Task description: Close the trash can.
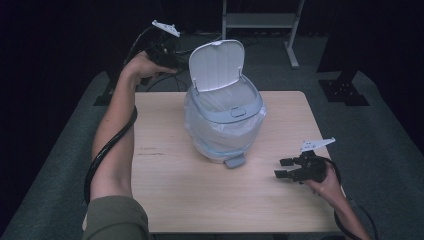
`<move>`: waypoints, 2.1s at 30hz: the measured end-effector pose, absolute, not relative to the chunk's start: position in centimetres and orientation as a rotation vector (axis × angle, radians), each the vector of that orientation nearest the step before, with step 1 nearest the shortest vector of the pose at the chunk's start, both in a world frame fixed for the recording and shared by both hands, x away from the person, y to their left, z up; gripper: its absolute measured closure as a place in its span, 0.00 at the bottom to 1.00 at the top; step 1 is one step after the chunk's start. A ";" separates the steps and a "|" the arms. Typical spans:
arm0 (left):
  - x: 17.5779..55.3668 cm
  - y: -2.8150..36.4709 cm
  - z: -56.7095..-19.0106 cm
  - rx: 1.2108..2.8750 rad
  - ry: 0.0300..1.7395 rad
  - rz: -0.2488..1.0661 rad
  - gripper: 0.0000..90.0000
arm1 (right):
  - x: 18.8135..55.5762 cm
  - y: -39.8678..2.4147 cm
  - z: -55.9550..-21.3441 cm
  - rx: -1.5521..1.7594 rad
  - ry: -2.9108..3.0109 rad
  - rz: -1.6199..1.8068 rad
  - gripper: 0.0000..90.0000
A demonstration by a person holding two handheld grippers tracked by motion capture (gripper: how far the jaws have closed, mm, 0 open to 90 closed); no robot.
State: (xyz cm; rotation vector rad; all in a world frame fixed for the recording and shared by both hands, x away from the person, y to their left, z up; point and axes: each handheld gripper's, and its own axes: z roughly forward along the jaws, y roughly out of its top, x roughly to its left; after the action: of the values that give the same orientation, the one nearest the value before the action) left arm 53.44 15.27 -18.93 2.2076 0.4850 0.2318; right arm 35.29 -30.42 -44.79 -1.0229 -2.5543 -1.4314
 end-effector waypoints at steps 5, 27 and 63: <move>52.9 14.1 -19.0 2.229 0.416 0.216 0.98 | 35.3 -30.5 -44.8 -1.025 -2.555 -1.427 0.35; 50.2 11.0 -19.2 2.332 0.296 0.177 0.94 | 35.4 -29.9 -44.8 -0.996 -2.569 -1.421 0.35; 48.3 7.3 -20.9 2.401 0.221 0.103 0.82 | 35.4 -29.2 -45.0 -0.981 -2.593 -1.395 0.34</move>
State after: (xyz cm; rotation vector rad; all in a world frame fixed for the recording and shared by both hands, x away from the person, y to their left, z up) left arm 48.30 7.26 -20.94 2.4015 0.2212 0.1031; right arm 35.42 -29.18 -44.99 -0.9814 -2.5935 -1.3950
